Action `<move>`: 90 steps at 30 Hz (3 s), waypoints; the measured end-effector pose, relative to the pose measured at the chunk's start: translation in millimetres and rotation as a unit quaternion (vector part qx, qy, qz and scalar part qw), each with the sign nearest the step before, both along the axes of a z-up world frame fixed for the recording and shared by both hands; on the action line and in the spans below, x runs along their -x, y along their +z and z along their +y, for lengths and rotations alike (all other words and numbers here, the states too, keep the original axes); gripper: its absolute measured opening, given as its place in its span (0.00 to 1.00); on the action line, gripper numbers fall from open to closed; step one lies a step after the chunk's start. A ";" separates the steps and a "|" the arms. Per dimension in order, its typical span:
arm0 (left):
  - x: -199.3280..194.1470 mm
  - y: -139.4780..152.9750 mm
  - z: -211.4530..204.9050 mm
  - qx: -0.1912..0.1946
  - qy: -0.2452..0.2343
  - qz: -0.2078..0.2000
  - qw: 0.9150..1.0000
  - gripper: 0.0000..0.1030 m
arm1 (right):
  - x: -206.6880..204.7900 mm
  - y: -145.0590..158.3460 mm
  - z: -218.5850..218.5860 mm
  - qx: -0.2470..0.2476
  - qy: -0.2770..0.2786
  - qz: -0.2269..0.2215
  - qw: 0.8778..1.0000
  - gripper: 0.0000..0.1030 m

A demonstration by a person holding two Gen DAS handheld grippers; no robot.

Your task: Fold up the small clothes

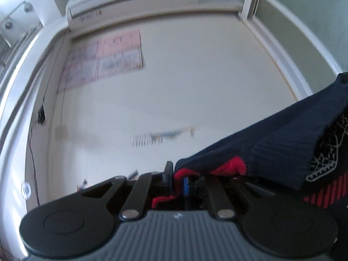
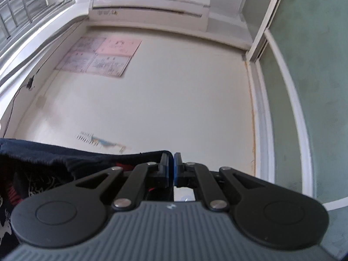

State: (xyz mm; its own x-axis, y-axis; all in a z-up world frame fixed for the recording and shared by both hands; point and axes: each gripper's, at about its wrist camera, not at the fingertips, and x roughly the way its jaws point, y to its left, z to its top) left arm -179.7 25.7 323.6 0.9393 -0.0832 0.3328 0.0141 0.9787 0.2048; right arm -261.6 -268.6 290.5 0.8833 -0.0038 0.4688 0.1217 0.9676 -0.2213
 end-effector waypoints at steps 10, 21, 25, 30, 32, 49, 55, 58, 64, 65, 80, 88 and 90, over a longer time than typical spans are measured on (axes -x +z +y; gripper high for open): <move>-195.1 -150.7 -54.1 -0.091 0.113 0.224 0.964 0.22 | -209.3 -123.9 5.7 -0.062 -0.005 0.218 0.974 0.13; -186.4 -312.1 -1.5 -0.116 0.093 0.393 0.907 0.39 | -215.0 -326.9 -36.2 -0.042 -0.026 0.485 0.873 0.60; -174.0 -309.8 21.3 -0.114 0.115 0.384 0.909 0.49 | -184.1 -343.4 -41.4 -0.079 0.014 0.524 0.848 0.78; -185.7 -289.4 43.6 -0.075 0.128 0.382 0.912 0.52 | -184.2 -362.4 -27.7 -0.076 0.044 0.569 0.818 0.28; -185.9 -286.9 48.4 -0.070 0.133 0.375 0.915 0.53 | -189.8 -350.3 -36.0 -0.078 0.036 0.565 0.821 0.11; -177.9 -312.0 98.1 0.051 0.001 0.523 0.851 0.71 | -290.1 -299.1 -42.4 -0.233 0.058 0.537 0.808 0.46; -161.1 -322.8 97.1 0.067 -0.026 0.534 0.842 0.35 | -352.7 -341.9 53.5 -0.276 0.208 0.626 0.699 0.46; -161.1 -320.4 86.5 0.074 -0.046 0.538 0.838 0.07 | -388.3 -356.8 97.0 -0.269 0.215 0.642 0.685 0.46; -165.4 -310.4 102.1 0.055 0.063 0.497 0.864 0.02 | -474.6 -304.4 135.8 -0.278 0.142 0.539 0.782 0.35; -165.4 -307.8 111.0 0.052 0.090 0.484 0.869 0.02 | -478.1 -302.8 131.4 -0.310 0.154 0.538 0.768 0.35; -87.5 -298.2 167.8 0.144 -0.019 0.544 0.826 0.11 | -292.5 -312.2 217.5 -0.039 0.345 0.582 0.735 0.50; -30.4 -289.8 201.4 0.184 -0.008 0.507 0.842 0.15 | -280.2 -350.9 307.7 0.142 0.319 0.596 0.723 0.65; -18.6 -295.8 198.3 0.188 -0.034 0.504 0.842 0.15 | -296.3 -352.9 308.6 0.122 0.322 0.613 0.711 0.51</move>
